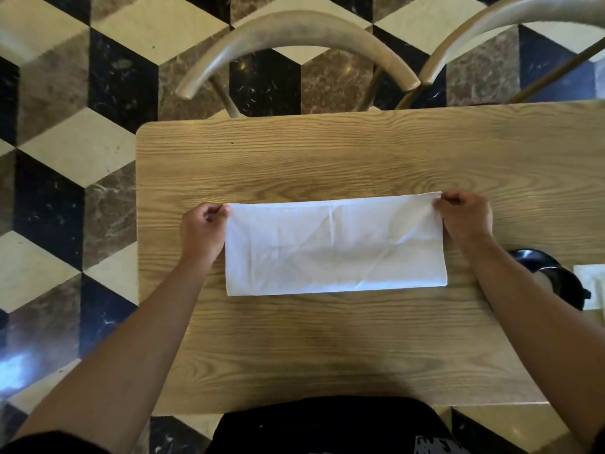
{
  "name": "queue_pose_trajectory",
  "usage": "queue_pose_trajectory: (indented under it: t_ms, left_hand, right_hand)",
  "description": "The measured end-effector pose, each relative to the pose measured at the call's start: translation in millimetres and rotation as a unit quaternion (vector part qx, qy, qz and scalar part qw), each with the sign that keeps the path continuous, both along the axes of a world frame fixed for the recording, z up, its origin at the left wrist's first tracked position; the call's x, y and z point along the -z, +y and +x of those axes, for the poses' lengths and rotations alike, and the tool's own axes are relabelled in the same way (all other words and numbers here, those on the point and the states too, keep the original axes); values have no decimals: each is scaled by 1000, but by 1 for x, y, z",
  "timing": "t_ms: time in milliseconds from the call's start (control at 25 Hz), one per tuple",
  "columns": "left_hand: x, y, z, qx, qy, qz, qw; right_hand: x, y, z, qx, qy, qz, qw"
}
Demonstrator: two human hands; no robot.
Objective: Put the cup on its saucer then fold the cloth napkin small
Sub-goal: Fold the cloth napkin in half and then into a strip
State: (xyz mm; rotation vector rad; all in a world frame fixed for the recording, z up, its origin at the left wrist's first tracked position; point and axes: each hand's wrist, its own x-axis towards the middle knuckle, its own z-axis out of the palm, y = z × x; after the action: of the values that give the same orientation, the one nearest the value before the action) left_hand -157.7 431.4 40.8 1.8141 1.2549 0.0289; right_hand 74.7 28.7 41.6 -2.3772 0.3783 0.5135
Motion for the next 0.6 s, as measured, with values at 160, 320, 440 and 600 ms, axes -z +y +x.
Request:
queue_pose_trajectory:
  t_ms: [160,320,440,600]
  left_hand:
    - [4,1,5,-4,22,22,999]
    - [4,0,10,-44,35,5,998]
    - [4,1,12,-51,41,14,998]
    - [5,-1,14,-38,43,32,998]
  right_hand:
    - [-6,9,0,-6,-4,-32,999]
    - [-10,15,-3,16,0,-39,999]
    - [-10,17,-4,20,0,-46,999]
    - [-9,16,-5,19,-4,-61,998]
